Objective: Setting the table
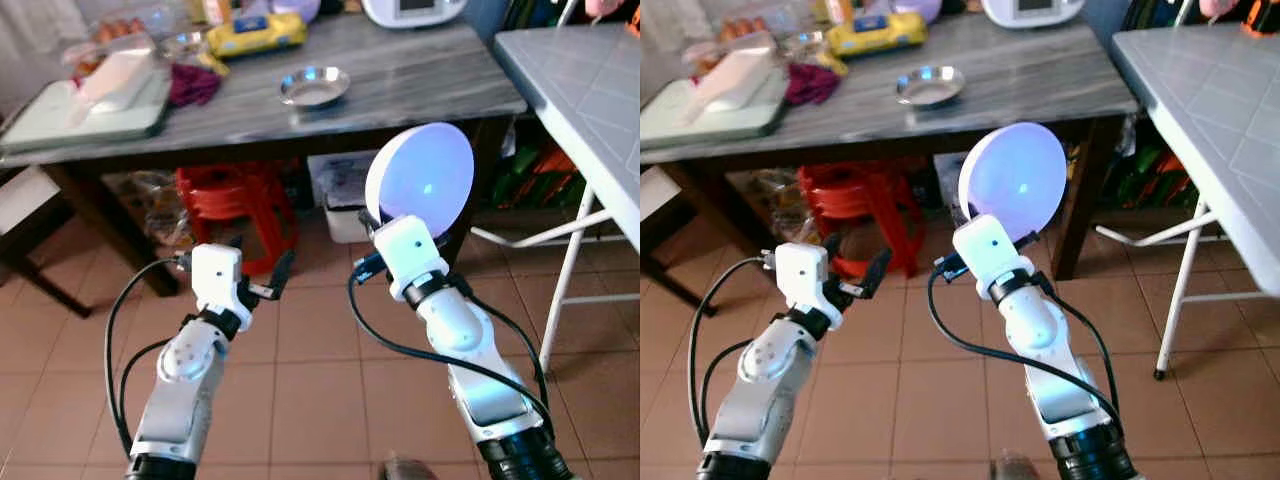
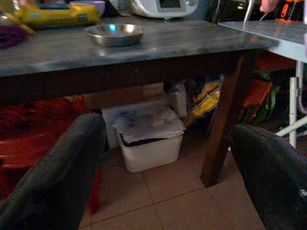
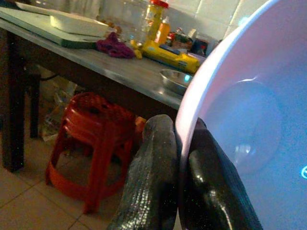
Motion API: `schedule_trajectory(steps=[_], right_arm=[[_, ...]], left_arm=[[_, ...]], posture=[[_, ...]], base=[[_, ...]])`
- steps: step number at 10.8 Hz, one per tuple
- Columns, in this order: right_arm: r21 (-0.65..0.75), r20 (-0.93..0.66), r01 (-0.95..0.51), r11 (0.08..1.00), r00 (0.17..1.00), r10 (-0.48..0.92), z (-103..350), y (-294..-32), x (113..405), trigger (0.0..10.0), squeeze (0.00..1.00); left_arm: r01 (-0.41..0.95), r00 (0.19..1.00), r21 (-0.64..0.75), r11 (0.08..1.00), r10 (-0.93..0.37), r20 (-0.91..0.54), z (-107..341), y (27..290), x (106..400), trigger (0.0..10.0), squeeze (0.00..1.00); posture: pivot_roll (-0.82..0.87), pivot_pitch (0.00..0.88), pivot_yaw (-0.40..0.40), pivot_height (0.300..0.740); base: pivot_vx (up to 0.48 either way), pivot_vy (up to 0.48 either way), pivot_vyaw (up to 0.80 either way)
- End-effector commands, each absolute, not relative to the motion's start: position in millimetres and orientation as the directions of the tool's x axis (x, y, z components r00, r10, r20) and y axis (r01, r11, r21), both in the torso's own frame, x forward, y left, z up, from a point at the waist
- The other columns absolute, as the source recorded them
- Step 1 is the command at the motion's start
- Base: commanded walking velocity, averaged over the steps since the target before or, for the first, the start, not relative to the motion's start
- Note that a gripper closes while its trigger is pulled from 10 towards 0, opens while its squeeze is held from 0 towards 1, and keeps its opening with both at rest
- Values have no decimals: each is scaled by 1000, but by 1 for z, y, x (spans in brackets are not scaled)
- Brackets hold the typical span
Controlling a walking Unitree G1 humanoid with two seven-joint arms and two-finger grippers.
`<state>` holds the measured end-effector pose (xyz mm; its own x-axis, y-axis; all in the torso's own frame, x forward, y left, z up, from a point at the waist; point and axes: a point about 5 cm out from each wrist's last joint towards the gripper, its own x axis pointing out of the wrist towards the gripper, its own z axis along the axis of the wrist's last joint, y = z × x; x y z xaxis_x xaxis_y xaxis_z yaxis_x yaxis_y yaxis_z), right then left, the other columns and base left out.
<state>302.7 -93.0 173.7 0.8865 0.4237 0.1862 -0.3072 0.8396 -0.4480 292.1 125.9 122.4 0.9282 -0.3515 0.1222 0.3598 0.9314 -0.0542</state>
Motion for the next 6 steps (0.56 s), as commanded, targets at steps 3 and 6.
schedule_trajectory(steps=[3, 6], right_arm=[[-450, 198, -293, 844, 888, 415, 176, -96, 302, 10000, 0], [-447, 190, -301, 843, 888, 418, 174, -95, 300, 10000, 0]], left_arm=[[385, 919, -64, 921, -376, 115, 121, 122, 288, 10000, 0], [387, 918, -64, 920, -379, 115, 122, 122, 288, 10000, 0]], posture=[[-120, 157, 115, 740], [-119, 163, 119, 740]], base=[[435, 0, 0], [435, 0, 0]])
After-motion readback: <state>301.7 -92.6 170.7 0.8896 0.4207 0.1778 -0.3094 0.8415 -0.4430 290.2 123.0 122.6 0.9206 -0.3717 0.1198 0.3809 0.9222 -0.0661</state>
